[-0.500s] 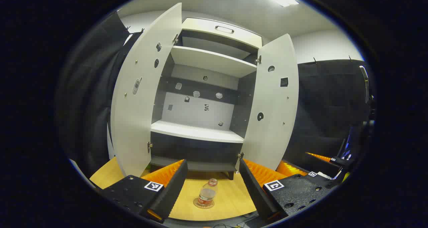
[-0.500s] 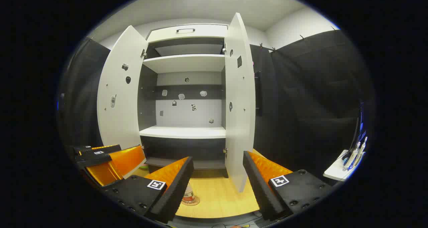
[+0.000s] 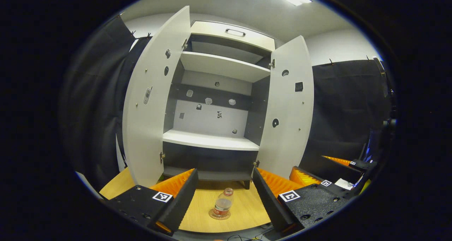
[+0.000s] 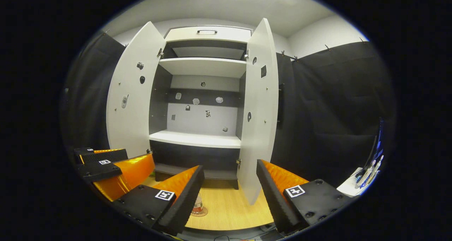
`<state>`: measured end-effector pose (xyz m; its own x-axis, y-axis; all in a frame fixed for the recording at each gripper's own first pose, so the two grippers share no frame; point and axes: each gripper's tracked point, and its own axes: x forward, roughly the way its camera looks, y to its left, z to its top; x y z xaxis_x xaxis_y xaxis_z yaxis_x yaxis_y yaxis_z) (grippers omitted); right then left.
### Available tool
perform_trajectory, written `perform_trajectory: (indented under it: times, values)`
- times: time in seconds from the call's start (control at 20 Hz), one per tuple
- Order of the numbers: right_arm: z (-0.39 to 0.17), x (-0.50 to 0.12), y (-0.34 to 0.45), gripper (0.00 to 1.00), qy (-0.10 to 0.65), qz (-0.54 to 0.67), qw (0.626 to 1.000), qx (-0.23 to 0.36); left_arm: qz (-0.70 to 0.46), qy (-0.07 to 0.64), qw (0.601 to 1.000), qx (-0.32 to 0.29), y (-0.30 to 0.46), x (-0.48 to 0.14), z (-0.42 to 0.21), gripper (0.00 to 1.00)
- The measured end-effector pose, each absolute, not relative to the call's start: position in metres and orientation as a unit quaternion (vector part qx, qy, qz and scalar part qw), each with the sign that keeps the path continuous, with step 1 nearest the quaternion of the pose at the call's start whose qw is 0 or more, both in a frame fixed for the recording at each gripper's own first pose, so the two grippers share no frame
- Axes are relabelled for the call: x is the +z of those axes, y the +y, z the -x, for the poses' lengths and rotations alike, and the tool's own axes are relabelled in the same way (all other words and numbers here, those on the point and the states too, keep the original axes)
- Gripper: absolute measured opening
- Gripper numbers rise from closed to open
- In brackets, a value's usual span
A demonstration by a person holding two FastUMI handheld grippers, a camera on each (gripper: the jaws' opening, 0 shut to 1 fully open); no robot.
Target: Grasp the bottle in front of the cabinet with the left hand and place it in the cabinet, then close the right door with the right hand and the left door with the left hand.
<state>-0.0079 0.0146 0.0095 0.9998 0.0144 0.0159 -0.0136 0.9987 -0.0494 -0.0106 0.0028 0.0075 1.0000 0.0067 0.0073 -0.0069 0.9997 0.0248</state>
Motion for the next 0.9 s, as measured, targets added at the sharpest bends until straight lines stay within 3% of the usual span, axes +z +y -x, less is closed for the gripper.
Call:
perform_trajectory:
  times: [0.9]
  values:
    - [0.007, 0.009, 0.017, 0.98, -0.008, 0.021, 1.0, 0.005, -0.016, 0.0, 1.0, 0.001, 0.006, -0.012, 0.008, 0.94]
